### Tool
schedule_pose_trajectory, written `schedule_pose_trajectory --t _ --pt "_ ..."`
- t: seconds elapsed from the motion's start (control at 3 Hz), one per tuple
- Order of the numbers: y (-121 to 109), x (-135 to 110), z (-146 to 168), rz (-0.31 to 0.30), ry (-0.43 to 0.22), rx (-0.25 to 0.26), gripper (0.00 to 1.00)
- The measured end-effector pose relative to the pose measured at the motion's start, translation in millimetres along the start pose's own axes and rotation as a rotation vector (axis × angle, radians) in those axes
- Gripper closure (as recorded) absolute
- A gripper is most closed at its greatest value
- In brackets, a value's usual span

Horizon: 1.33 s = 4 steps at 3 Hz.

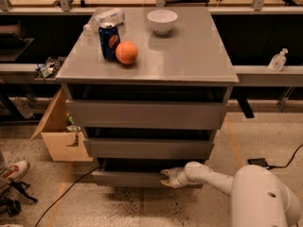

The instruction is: Open bottom drawer

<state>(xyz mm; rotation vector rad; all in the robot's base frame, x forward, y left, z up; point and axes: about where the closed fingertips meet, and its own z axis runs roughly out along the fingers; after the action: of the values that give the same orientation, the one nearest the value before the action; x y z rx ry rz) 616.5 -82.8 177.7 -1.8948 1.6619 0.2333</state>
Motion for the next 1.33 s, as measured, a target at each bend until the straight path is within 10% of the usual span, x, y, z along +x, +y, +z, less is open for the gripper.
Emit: schedule_pose_trajectory --t 0.67,1.33 --pt "0.1 -0.1 0.1 0.000 0.000 0.000 0.12" --pt "-7.6 -5.5 4.6 -0.011 -0.007 0.006 0.00"
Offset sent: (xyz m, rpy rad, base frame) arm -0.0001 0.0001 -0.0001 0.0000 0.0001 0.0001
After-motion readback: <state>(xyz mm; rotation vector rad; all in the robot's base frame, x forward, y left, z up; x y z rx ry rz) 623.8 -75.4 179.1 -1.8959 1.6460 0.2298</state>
